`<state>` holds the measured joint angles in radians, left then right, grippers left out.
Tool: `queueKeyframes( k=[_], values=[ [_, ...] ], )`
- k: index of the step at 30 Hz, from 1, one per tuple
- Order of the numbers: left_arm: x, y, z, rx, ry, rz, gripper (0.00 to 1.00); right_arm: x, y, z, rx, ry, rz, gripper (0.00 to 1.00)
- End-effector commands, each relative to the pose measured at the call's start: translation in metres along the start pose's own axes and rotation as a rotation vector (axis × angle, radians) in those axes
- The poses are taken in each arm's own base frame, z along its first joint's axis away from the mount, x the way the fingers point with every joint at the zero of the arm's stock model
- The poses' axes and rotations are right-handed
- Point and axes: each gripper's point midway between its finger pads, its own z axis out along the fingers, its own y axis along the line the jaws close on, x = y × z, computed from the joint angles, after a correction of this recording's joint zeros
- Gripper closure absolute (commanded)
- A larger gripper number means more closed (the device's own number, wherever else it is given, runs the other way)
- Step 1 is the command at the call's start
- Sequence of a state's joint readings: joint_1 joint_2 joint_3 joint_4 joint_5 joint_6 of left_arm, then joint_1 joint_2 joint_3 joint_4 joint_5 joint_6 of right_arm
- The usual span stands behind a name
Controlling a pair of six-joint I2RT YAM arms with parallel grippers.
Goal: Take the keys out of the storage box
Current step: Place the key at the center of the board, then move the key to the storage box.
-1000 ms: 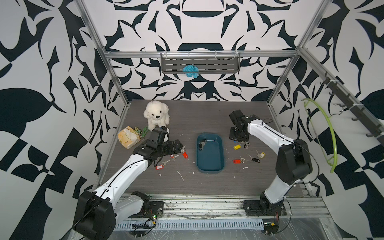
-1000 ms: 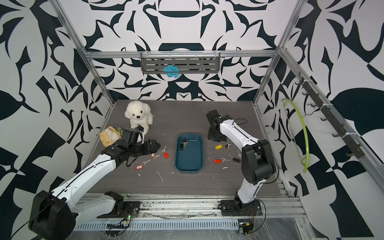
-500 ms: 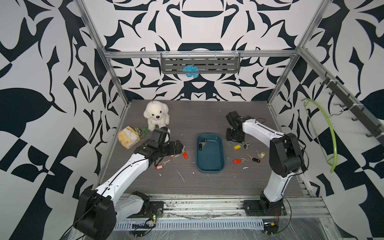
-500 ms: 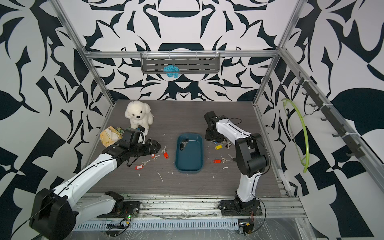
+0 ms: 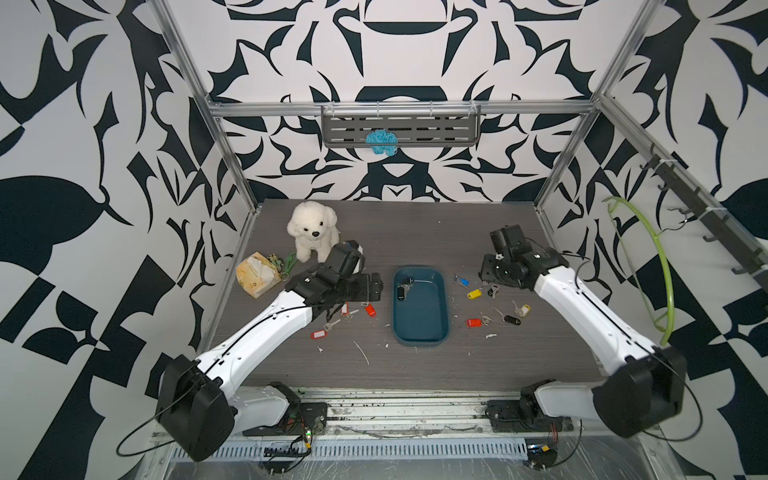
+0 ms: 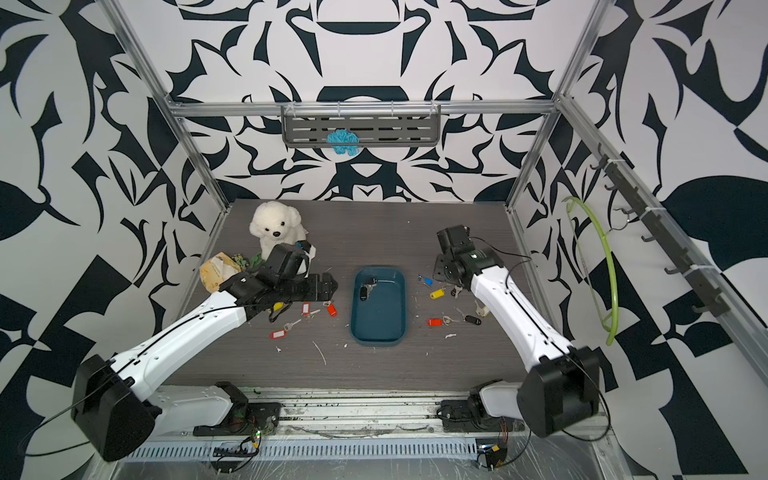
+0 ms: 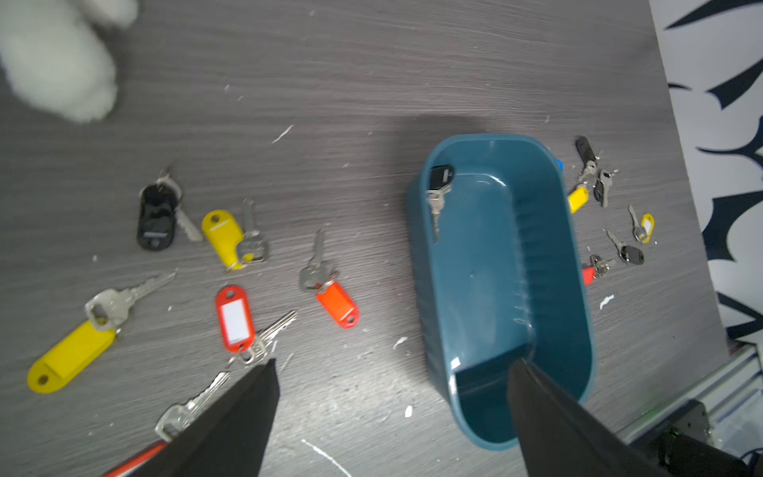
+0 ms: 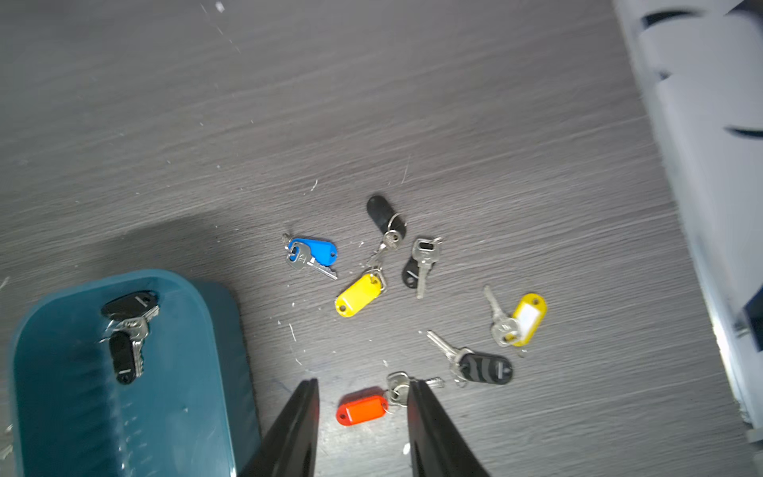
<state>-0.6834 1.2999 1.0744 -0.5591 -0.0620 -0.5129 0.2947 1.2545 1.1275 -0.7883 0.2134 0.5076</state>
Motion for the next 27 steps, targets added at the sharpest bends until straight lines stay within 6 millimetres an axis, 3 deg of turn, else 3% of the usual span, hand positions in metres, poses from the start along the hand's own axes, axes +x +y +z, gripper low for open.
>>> queueKeyframes(
  k=[1,5,10,11,17,26,27],
  values=[
    [0.005,-0.016,0.016,-0.079,0.058,0.035,0.07,0.003,-0.019,-0.021,0.018,-0.063,-0.034,0.61],
    [0.005,-0.063,0.048,-0.081,0.116,0.046,0.11,0.009,-0.03,-0.033,0.016,-0.085,-0.045,0.63],
    [0.009,-0.089,0.093,-0.152,0.224,-0.052,0.14,0.02,-0.04,-0.032,0.027,-0.061,-0.06,0.66],
    [0.008,-0.094,0.102,-0.157,0.236,-0.071,0.19,0.022,-0.041,-0.031,0.025,-0.056,-0.061,0.67],
    [0.008,-0.091,0.138,-0.241,0.273,-0.115,0.34,0.029,-0.047,-0.031,0.007,-0.055,-0.058,0.72],
    [0.005,-0.049,0.168,-0.359,0.289,-0.142,0.77,0.035,-0.04,-0.026,-0.048,-0.037,-0.052,0.77],
    [0.006,-0.045,0.171,-0.37,0.293,-0.138,0.86,0.035,-0.04,-0.025,-0.05,-0.036,-0.051,0.78]
  ],
)
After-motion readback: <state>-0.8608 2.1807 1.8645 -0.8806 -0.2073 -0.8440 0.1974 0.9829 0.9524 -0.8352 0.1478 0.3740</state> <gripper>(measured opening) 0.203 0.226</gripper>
